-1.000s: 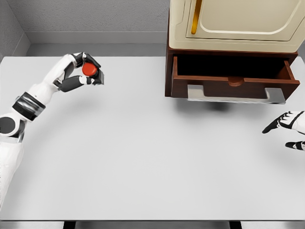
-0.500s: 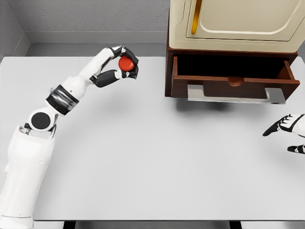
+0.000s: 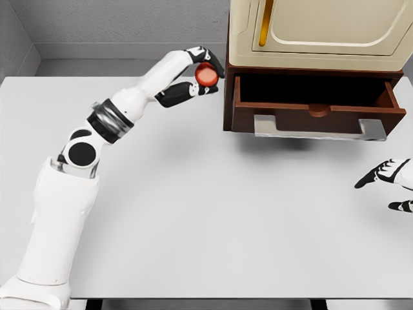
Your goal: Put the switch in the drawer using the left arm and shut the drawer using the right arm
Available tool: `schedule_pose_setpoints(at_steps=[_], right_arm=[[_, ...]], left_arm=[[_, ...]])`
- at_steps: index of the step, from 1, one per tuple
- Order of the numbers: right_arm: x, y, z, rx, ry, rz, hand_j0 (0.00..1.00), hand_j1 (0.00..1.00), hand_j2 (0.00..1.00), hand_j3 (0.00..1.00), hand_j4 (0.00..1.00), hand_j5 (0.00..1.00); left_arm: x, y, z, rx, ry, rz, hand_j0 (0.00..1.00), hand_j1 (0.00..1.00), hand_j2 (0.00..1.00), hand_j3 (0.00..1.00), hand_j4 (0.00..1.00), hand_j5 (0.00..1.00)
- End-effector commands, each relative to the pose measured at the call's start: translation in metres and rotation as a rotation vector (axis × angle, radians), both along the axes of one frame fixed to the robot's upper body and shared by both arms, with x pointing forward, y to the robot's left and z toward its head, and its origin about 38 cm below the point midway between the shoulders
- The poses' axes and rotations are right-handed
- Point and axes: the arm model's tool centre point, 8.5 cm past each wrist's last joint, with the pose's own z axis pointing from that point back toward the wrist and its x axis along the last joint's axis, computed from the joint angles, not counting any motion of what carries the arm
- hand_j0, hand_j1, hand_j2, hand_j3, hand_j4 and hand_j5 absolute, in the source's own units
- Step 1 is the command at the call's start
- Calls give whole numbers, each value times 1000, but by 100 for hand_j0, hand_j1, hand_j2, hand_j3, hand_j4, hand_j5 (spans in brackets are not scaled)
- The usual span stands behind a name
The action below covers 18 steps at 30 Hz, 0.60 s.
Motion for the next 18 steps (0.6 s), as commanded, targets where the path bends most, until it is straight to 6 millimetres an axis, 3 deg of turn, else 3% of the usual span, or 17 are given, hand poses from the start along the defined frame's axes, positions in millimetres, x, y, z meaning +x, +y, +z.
schedule_pose_setpoints(at_steps=[1, 11, 18], right_arm=[[0, 0, 1, 5, 1, -2, 75, 75, 75, 75, 75, 75], [-3, -1, -3, -4, 22, -1, 74, 74, 74, 74, 74, 74], [-3, -1, -3, -4, 22, -1, 74, 74, 74, 74, 74, 74]], left_arm=[[-3, -13, -1, 24, -18, -8, 35, 35, 35, 35, 35, 35], [-9, -63, 15, 112, -115, -74, 35, 35, 35, 35, 35, 35], [-5, -73, 15, 214, -155, -58, 35, 35, 35, 35, 35, 35]])
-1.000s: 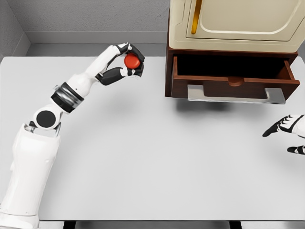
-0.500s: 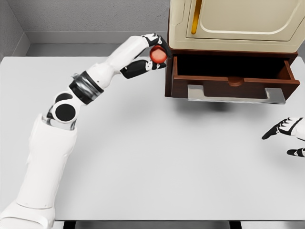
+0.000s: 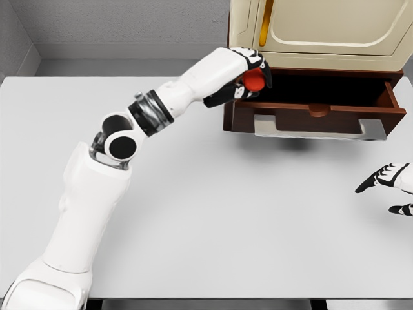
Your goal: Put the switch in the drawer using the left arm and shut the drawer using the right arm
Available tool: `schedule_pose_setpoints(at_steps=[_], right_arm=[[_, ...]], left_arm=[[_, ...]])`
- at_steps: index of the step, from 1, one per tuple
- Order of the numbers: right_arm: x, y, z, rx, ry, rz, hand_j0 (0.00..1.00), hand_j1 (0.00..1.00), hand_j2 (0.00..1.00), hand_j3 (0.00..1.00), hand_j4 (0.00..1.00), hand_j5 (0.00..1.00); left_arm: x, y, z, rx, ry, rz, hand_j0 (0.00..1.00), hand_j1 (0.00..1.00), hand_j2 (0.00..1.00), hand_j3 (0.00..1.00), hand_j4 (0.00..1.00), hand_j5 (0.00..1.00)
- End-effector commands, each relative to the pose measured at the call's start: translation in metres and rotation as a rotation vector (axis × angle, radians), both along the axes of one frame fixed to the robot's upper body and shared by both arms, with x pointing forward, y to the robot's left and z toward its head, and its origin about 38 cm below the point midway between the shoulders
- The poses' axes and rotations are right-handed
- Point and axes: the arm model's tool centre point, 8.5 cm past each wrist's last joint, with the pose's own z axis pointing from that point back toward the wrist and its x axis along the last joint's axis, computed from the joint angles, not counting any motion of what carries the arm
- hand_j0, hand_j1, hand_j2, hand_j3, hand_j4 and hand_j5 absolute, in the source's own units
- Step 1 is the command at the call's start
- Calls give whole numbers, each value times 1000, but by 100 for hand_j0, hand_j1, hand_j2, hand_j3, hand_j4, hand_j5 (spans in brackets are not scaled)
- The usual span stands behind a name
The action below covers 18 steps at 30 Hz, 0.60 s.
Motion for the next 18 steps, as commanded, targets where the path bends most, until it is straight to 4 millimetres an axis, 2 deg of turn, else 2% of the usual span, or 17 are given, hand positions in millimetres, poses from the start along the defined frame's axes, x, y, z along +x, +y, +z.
schedule_pose_setpoints(at_steps=[1, 13, 18], right_arm=[[0, 0, 1, 4, 1, -2, 74, 74, 74, 74, 74, 74], [1, -1, 3, 5, -4, -4, 75, 75, 75, 75, 75, 75], [1, -1, 3, 4, -7, -5, 75, 75, 75, 75, 75, 75]], left_arm=[[-1, -7, -4, 24, 2, -6, 35, 35, 35, 35, 35, 35], [16, -19, 6, 70, -10, -25, 35, 35, 35, 35, 35, 35], [15, -24, 9, 82, -20, -38, 37, 37, 37, 37, 37, 37]])
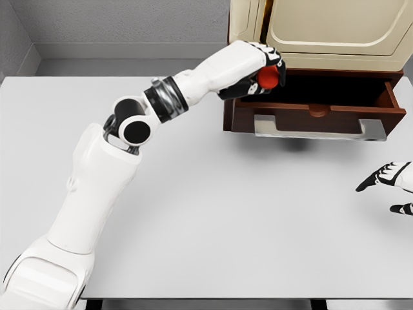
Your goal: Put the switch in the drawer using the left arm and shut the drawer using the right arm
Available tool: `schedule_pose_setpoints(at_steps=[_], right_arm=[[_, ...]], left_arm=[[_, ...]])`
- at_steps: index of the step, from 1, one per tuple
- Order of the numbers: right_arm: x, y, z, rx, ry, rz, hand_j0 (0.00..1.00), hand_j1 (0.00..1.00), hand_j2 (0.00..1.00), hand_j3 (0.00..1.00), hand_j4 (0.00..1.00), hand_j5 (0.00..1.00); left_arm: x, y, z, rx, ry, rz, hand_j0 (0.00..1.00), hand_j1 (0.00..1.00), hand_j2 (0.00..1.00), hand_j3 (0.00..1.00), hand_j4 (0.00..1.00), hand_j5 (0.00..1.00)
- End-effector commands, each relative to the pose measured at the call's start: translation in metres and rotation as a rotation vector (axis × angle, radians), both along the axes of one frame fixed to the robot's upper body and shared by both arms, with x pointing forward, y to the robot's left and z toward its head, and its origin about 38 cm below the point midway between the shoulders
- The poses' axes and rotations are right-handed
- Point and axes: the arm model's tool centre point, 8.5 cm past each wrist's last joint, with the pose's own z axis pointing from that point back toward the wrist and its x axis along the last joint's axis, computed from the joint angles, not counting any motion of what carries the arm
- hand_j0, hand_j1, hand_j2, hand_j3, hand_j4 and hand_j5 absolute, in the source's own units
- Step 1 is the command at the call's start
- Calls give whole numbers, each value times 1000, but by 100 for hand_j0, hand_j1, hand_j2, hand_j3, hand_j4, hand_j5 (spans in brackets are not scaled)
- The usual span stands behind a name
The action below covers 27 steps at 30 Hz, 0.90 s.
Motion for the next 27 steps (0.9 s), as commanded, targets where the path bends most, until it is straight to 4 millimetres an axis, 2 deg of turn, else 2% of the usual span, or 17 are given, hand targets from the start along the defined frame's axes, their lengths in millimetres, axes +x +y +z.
schedule_pose_setpoints(at_steps=[1, 2, 3, 4, 5, 20, 25, 27], right_arm=[[0, 0, 1, 6, 0, -3, 75, 75, 75, 75, 75, 75], [0, 0, 1, 5, -1, -3, 75, 75, 75, 75, 75, 75], [0, 0, 1, 5, -1, -3, 75, 75, 75, 75, 75, 75], [0, 0, 1, 5, -1, -3, 75, 75, 75, 75, 75, 75], [0, 0, 1, 6, 0, -3, 75, 75, 75, 75, 75, 75], [-1, 0, 0, 4, 6, -3, 75, 75, 75, 75, 75, 75], [-1, 0, -1, 4, 9, -2, 75, 75, 75, 75, 75, 75], [-1, 0, -1, 6, 9, -2, 75, 75, 75, 75, 75, 75]], left_arm=[[0, -1, -1, -1, 6, -4, 39, 39, 39, 39, 39, 39], [0, -1, -1, -1, 7, -3, 47, 47, 47, 47, 47, 47], [1, -2, 2, -1, 0, -3, 63, 63, 63, 63, 63, 63], [2, -1, 1, 3, 4, -2, 72, 72, 72, 72, 72, 72], [2, -1, 1, 4, 5, -1, 74, 74, 74, 74, 74, 74], [-1, -6, 1, 16, -6, -14, 74, 74, 74, 74, 74, 74], [-9, -10, 14, 8, -65, -56, 76, 76, 76, 76, 76, 76], [-17, -11, 20, -6, -91, -70, 80, 80, 80, 80, 80, 80]])
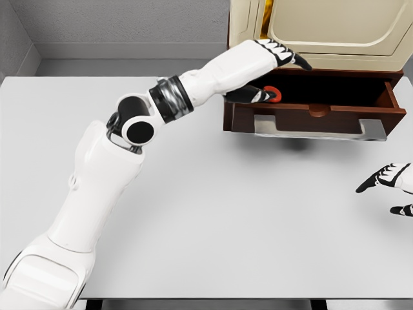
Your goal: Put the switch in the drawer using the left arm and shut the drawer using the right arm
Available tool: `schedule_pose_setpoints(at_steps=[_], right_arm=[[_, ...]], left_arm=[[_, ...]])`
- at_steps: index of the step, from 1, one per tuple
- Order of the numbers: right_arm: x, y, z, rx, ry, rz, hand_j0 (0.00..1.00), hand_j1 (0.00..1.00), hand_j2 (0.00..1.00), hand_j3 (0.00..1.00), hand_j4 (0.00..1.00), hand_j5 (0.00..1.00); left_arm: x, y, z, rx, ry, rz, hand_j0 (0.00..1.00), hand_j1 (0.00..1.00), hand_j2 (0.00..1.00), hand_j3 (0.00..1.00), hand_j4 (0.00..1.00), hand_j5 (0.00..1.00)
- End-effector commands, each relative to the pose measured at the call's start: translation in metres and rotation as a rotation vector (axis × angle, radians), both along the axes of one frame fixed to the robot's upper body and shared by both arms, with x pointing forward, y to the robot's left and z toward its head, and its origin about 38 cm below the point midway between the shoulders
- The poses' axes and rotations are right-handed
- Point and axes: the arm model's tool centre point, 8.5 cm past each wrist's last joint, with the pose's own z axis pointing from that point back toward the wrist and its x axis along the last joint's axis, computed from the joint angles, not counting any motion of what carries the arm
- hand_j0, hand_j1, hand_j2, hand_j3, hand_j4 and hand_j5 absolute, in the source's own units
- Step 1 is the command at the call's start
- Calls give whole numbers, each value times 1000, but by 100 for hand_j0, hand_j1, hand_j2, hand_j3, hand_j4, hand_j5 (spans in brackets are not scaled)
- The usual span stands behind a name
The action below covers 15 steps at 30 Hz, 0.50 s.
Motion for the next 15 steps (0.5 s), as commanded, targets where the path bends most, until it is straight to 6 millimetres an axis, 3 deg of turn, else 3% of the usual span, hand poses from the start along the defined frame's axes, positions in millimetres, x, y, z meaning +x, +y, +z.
schedule_pose_setpoints(at_steps=[1, 4, 8, 15], right_arm=[[0, 0, 0, 5, 3, -1, 75, 75, 75, 75, 75, 75], [0, 0, 0, 5, 3, -1, 75, 75, 75, 75, 75, 75], [0, 0, 0, 7, 3, -2, 76, 76, 76, 76, 76, 76], [0, 1, -1, 4, 6, 0, 76, 76, 76, 76, 76, 76]], left_arm=[[-11, -2, 14, -23, -54, -41, 82, 82, 82, 82, 82, 82], [-30, -6, 24, -131, -19, -190, 84, 84, 84, 84, 84, 84], [-42, 11, 21, -144, 100, -309, 85, 85, 85, 85, 85, 85], [-13, 52, -3, -275, 737, -251, 89, 89, 89, 89, 89, 89]])
